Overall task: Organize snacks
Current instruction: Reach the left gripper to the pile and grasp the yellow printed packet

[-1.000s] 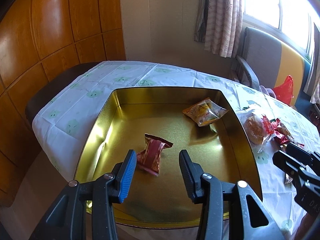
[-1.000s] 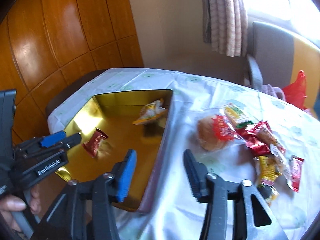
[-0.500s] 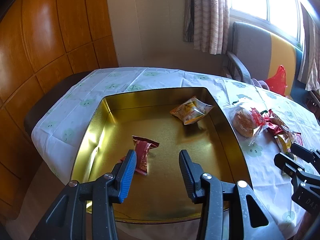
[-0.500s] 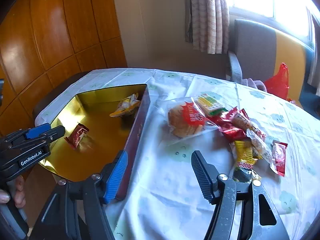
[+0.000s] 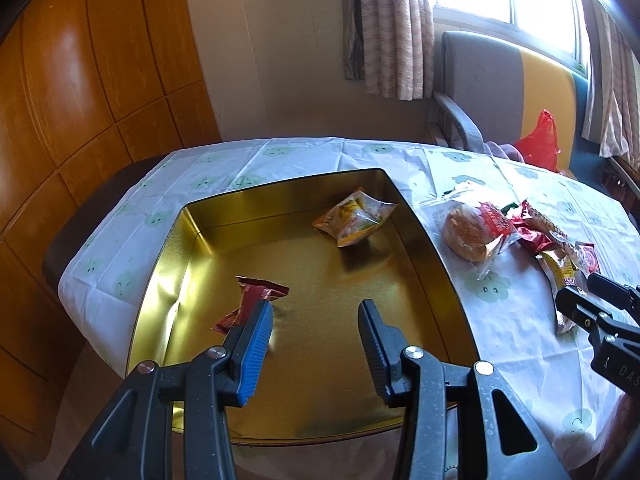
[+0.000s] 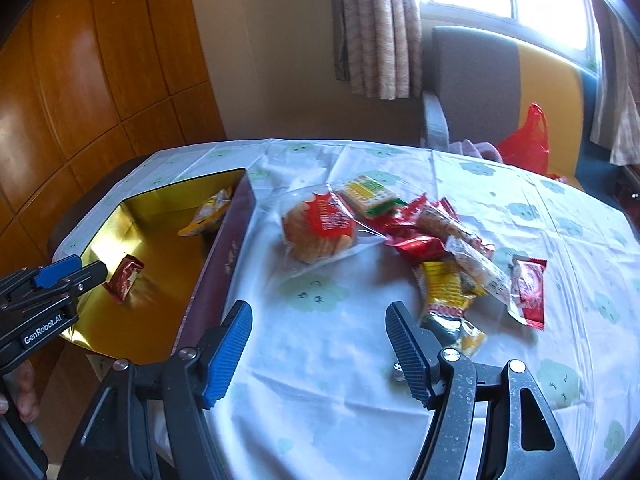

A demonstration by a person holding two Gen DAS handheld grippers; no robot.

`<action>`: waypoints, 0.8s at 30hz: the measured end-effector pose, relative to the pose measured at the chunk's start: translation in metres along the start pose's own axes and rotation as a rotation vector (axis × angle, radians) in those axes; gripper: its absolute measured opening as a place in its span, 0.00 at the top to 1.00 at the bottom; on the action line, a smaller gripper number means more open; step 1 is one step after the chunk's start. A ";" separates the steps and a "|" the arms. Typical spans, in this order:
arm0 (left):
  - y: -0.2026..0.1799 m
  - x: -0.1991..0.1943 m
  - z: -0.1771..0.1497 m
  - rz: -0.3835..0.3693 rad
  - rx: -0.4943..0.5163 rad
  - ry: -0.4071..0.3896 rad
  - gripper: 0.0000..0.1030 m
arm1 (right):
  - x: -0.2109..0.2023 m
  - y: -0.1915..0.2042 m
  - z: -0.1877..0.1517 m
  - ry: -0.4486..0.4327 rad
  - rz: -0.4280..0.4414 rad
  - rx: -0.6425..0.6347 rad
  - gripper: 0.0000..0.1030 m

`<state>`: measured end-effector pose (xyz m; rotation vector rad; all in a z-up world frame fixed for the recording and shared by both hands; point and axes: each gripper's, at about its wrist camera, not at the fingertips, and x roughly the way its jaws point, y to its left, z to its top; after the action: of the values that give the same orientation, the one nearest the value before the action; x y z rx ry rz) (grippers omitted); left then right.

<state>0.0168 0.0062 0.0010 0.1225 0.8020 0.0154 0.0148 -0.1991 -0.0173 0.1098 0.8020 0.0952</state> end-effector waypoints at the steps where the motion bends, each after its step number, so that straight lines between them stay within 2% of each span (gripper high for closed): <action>1: -0.003 0.000 0.000 -0.003 0.007 0.002 0.56 | 0.000 -0.003 0.000 0.000 -0.003 0.006 0.31; 7: -0.017 0.003 0.006 -0.046 0.034 0.014 0.56 | -0.001 -0.018 -0.005 -0.001 -0.040 0.026 0.31; 14: -0.047 0.011 0.027 -0.210 0.075 0.058 0.56 | -0.004 -0.047 -0.018 0.014 -0.093 0.078 0.30; 17: -0.068 0.017 0.039 -0.251 0.110 0.064 0.56 | -0.004 -0.058 -0.021 0.019 -0.108 0.101 0.30; 20: -0.091 0.027 0.051 -0.270 0.186 0.068 0.48 | -0.006 -0.069 -0.025 0.020 -0.118 0.123 0.29; 21: -0.096 0.031 0.054 -0.273 0.200 0.073 0.43 | -0.007 -0.073 -0.026 0.020 -0.120 0.130 0.28; 24: -0.108 0.044 0.063 -0.307 0.215 0.118 0.38 | -0.009 -0.082 -0.028 0.013 -0.132 0.146 0.26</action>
<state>0.0888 -0.1053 0.0004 0.2017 0.9326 -0.3572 -0.0076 -0.2799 -0.0410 0.1939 0.8268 -0.0872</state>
